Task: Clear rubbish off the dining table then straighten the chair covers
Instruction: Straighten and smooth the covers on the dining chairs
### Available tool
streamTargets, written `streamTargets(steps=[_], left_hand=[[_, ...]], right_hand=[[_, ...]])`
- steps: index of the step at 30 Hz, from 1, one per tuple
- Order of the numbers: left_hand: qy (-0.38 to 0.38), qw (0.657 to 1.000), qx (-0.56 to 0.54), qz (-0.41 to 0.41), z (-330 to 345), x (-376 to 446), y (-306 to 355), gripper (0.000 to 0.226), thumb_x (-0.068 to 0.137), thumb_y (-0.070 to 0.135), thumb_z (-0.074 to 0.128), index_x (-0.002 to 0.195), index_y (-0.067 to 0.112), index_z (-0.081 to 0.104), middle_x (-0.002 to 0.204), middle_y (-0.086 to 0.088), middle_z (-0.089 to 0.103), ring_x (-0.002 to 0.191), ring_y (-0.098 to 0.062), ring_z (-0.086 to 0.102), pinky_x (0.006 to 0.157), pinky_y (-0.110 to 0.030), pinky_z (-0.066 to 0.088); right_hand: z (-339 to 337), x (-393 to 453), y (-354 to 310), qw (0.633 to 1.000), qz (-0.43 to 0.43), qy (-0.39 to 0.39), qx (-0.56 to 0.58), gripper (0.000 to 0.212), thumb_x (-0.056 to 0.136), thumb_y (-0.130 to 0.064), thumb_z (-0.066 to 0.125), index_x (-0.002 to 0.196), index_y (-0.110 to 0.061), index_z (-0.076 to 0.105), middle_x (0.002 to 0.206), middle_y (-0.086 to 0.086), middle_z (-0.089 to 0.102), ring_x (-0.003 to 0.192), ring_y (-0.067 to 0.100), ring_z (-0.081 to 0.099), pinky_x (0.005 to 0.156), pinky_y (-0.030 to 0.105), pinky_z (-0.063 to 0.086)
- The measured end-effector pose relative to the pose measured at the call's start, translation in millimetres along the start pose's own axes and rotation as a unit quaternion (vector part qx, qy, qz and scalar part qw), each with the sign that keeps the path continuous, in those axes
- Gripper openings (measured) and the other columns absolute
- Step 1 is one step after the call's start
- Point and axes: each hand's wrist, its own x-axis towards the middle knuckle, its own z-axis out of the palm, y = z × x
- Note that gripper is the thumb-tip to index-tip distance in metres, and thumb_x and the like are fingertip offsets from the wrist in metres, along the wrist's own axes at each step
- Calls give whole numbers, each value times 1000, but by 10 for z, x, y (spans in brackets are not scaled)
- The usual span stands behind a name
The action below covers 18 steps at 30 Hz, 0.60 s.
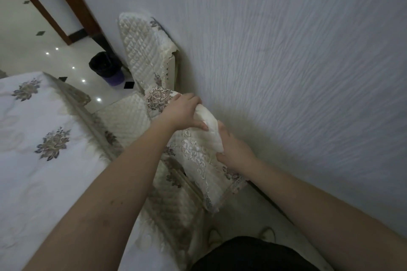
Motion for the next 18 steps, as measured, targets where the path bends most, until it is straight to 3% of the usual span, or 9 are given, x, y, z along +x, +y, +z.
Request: streamTargets(steps=[4, 7, 11, 18], left_hand=[[4, 1000, -13, -2, 86, 62, -47, 88, 59, 77, 65, 120, 16, 51, 122, -3, 53, 118, -23, 45, 108, -44, 28], [-5, 1000, -20, -13, 126, 149, -69, 89, 60, 75, 67, 124, 16, 49, 130, -5, 50, 126, -24, 40, 112, -48, 23], [-7, 999, -27, -18, 138, 251, -63, 87, 61, 73, 68, 124, 16, 49, 131, -5, 49, 127, -24, 39, 113, -50, 20], [1, 999, -34, -28, 154, 387, -18, 89, 60, 71, 71, 126, 16, 48, 132, -4, 48, 130, -24, 37, 116, -51, 13]], right_hand=[[16, 104, 52, 1000, 9, 4, 2, 96, 84, -27, 60, 148, -32, -12, 126, 13, 49, 79, 25, 56, 59, 33, 46], [26, 173, 91, 1000, 5, 12, 12, 97, 85, -28, 60, 148, -30, -14, 130, 13, 47, 84, 27, 58, 65, 40, 51], [-8, 261, 170, 1000, -2, 6, 29, 97, 84, -28, 61, 148, -31, -12, 136, 14, 42, 90, 29, 58, 71, 47, 53], [-97, 347, 256, 999, 2, -1, 37, 98, 82, -25, 62, 146, -34, -11, 136, 13, 40, 84, 27, 58, 67, 47, 54]])
